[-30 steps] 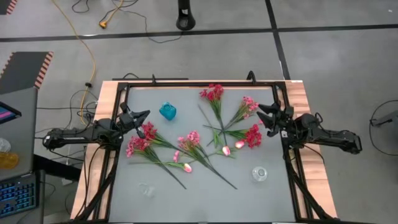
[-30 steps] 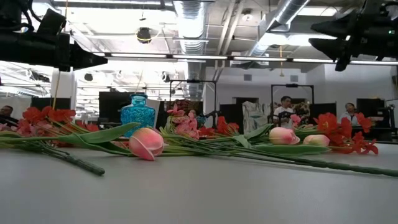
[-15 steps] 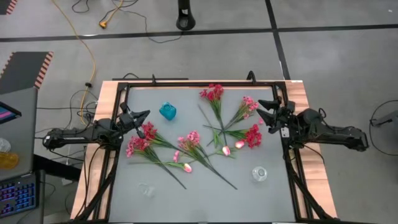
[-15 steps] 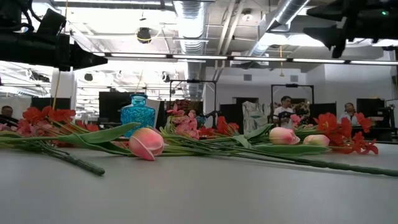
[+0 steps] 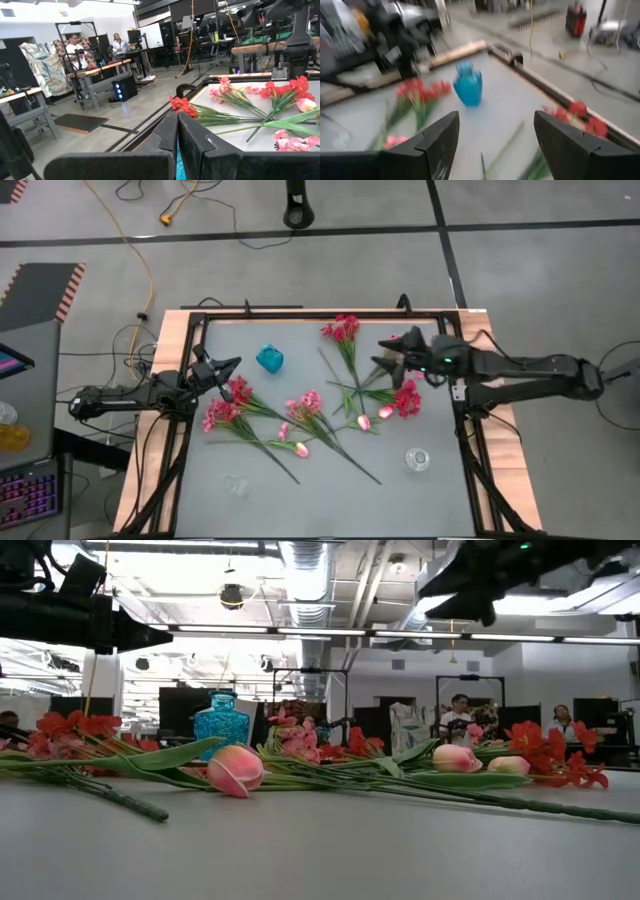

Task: Sort flowers into vase by color
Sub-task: Put the right red flower into the blue vase

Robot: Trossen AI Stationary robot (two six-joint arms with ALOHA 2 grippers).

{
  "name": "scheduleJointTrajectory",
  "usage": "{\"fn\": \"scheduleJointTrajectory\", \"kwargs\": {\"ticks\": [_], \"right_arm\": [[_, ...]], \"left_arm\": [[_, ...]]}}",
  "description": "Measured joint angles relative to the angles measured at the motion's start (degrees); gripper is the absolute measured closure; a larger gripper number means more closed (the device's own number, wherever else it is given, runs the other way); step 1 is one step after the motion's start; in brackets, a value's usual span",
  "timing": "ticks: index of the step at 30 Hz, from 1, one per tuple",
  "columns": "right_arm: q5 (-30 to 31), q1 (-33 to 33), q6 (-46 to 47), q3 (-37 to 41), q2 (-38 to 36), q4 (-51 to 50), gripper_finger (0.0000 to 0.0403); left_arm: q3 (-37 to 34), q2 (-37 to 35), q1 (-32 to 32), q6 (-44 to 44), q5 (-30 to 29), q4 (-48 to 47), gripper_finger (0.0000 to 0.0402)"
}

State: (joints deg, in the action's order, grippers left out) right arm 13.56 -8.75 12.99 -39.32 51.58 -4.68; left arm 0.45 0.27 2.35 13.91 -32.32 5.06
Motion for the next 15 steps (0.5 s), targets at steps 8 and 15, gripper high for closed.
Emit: {"fn": "scheduleJointTrajectory", "kwargs": {"ticks": [8,15], "right_arm": [[-0.2,0.2,0.1,-12.0,12.8,-18.9,0.0117],[-3.5,0.2,0.1,-14.9,21.2,-28.6,0.0117]], "left_arm": [[0.0,0.0,0.0,0.0,0.0,0.0,0.0401],[0.0,0.0,0.0,-0.1,0.0,0.0,0.0401]]}}
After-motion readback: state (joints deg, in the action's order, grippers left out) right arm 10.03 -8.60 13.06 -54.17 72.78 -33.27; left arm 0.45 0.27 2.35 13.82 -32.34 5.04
